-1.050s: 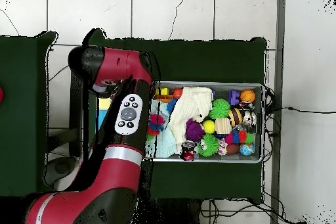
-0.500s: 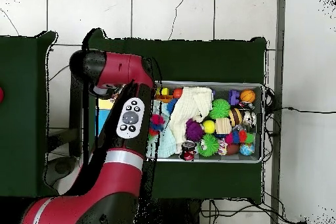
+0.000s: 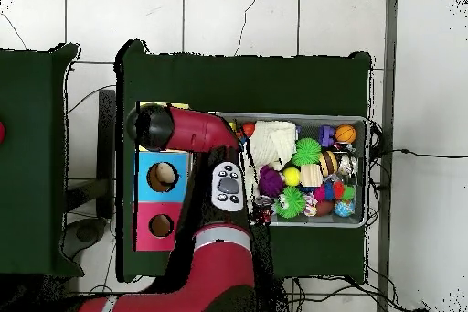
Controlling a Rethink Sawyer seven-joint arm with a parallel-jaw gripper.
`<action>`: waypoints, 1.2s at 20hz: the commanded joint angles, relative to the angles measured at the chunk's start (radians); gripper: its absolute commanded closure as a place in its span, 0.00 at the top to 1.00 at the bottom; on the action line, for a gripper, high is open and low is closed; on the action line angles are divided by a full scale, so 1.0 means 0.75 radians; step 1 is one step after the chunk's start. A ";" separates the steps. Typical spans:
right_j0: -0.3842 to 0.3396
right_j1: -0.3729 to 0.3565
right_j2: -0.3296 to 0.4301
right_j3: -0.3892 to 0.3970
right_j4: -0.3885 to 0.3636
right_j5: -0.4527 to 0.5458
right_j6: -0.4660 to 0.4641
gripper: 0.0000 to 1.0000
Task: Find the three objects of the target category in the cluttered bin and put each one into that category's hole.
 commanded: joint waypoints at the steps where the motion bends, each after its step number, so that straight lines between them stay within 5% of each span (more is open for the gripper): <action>1: -0.254 0.140 0.324 0.404 -0.334 -0.611 -0.086 0.00; 7: -0.256 0.204 0.336 0.313 -0.456 -0.632 0.037 0.00; 17: -0.198 0.219 0.282 0.197 -0.423 -0.342 0.035 0.00; 24: -0.181 0.222 0.261 0.173 -0.419 -0.285 0.022 0.00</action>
